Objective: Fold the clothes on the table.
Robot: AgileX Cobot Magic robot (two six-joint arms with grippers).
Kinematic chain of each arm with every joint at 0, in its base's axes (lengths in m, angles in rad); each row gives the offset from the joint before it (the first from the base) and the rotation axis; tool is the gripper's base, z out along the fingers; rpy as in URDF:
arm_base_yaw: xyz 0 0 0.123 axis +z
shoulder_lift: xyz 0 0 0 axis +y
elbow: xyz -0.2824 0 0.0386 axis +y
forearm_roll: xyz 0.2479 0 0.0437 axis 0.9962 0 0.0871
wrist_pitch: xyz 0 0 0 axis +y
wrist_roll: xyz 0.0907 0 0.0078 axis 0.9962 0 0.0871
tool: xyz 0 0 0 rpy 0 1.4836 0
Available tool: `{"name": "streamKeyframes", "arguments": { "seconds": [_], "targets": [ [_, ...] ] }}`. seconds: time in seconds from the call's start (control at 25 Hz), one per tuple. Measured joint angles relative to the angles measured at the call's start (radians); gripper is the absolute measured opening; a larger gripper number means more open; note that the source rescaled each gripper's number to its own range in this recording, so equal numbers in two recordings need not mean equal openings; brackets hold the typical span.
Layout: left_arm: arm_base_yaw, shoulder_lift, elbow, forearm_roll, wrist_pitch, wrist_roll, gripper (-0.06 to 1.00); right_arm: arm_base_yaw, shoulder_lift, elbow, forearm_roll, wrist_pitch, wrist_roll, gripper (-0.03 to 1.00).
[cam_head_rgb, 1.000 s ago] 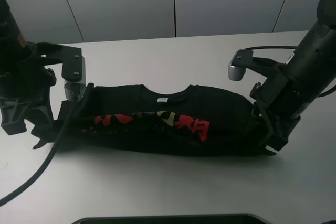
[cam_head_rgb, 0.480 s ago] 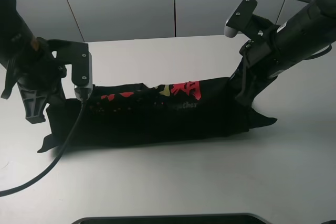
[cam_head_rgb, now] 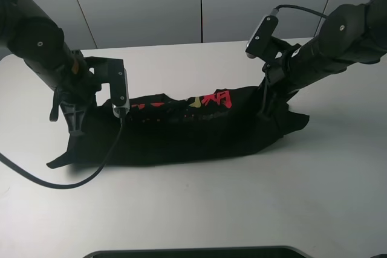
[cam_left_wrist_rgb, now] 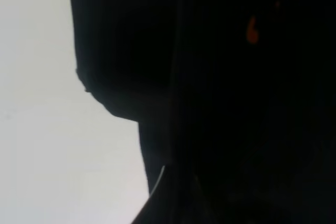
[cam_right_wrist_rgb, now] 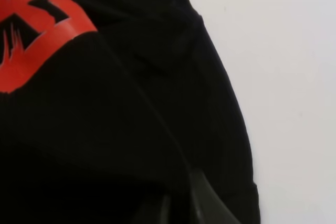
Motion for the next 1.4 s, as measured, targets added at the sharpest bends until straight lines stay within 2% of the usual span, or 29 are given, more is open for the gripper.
{"name": "streamKeyframes", "arguments": {
  "seconds": [0.12,0.32,0.44,0.52,0.6,0.72,0.84,0.96,1.04,1.12,1.2,1.28,1.4],
  "targets": [
    [0.02,0.019,0.0,0.045,-0.063,-0.039,0.0,0.0,0.039,-0.002,-0.002,-0.055,-0.013,0.0],
    [0.079,0.062,-0.022,0.051,-0.11,-0.05,0.0,0.0,0.056,-0.002,-0.002,-0.142,-0.027,0.0],
    [0.093,0.095,-0.024,0.051,-0.152,-0.05,0.0,0.0,0.056,-0.002,-0.002,-0.162,-0.032,0.0],
    [0.097,0.114,-0.024,0.046,-0.194,-0.05,0.0,0.0,0.056,-0.002,-0.002,-0.164,-0.032,0.05],
    [0.097,0.124,-0.024,0.039,-0.232,-0.05,0.0,0.0,0.056,-0.002,-0.002,-0.169,-0.034,0.17],
    [0.097,0.124,-0.024,0.025,-0.261,-0.05,0.07,0.0,0.056,-0.002,-0.002,-0.194,-0.034,0.47],
    [0.097,0.124,-0.027,0.021,-0.265,-0.05,0.24,0.0,0.056,-0.002,0.023,-0.257,-0.034,0.74],
    [0.097,0.124,-0.027,0.019,-0.26,-0.064,0.46,0.0,0.056,-0.002,0.051,-0.318,-0.032,0.82],
    [0.097,0.115,-0.027,0.011,-0.247,-0.105,0.59,0.0,0.034,-0.002,0.121,-0.324,-0.032,0.82],
    [0.097,0.088,-0.027,-0.008,-0.226,-0.169,0.65,0.0,-0.014,-0.002,0.277,-0.303,-0.032,0.82],
    [0.097,0.04,-0.027,-0.037,-0.195,-0.234,0.67,-0.009,-0.076,-0.002,0.454,-0.224,-0.032,0.82],
    [0.097,-0.009,-0.027,-0.08,-0.15,-0.265,0.67,-0.025,-0.128,-0.002,0.553,-0.125,-0.028,0.82],
    [0.097,-0.073,-0.027,-0.13,-0.082,-0.28,0.67,-0.05,-0.145,0.006,0.608,0.02,0.037,0.82]
  ]
}}
